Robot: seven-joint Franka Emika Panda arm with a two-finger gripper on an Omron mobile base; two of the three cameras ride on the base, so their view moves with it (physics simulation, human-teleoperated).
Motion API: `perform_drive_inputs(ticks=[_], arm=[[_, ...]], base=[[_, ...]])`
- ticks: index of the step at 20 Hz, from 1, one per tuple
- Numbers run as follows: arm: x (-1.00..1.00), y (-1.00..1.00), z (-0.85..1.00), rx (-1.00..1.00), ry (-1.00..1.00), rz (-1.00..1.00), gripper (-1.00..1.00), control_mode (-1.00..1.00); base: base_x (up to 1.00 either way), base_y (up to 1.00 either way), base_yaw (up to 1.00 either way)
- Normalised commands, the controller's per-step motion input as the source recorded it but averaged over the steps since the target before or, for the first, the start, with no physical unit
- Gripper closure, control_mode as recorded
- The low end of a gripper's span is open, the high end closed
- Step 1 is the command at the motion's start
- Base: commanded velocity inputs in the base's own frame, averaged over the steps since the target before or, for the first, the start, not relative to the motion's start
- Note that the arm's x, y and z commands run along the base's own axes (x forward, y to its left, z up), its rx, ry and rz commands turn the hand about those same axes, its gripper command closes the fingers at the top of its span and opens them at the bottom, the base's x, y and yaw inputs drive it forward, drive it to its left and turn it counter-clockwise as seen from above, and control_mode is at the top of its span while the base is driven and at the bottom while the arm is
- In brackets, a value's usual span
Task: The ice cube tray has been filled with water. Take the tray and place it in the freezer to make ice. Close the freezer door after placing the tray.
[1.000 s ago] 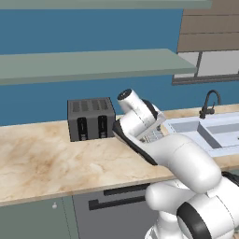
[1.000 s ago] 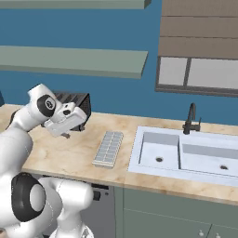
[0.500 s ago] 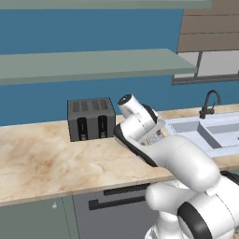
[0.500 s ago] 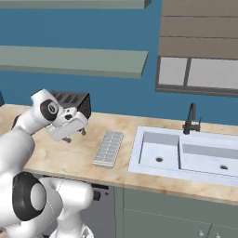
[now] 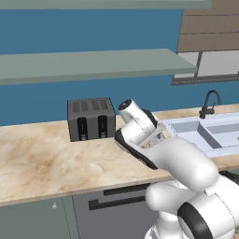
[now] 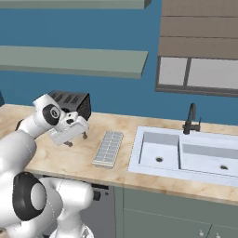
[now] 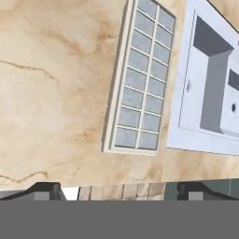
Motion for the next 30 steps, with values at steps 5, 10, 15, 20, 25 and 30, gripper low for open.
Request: perform_drive_inputs(ticks=[5, 10, 15, 20, 25, 30], arm=[[-0.07, -0.05, -0.23, 0.0, 0.0, 0.0, -1.0, -1.0], [-0.14, -0.09, -0.18, 0.0, 0.0, 0.0, -1.0, -1.0], [-0.07, -0.02, -0.16, 0.0, 0.0, 0.0, -1.0, -1.0], [-0.02, -0.08, -0.18, 0.0, 0.0, 0.0, -1.0, -1.0], [0.0, -0.12, -0.22, 0.0, 0.0, 0.0, -1.0, -1.0], [0.03, -0.05, -0.18, 0.0, 0.0, -0.02, -1.0, -1.0]], base=[[0.0, 0.0, 0.0], [0.0, 0.0, 0.0], [0.0, 0.0, 0.0], [0.0, 0.0, 0.0], [0.0, 0.0, 0.0], [0.0, 0.0, 0.0]])
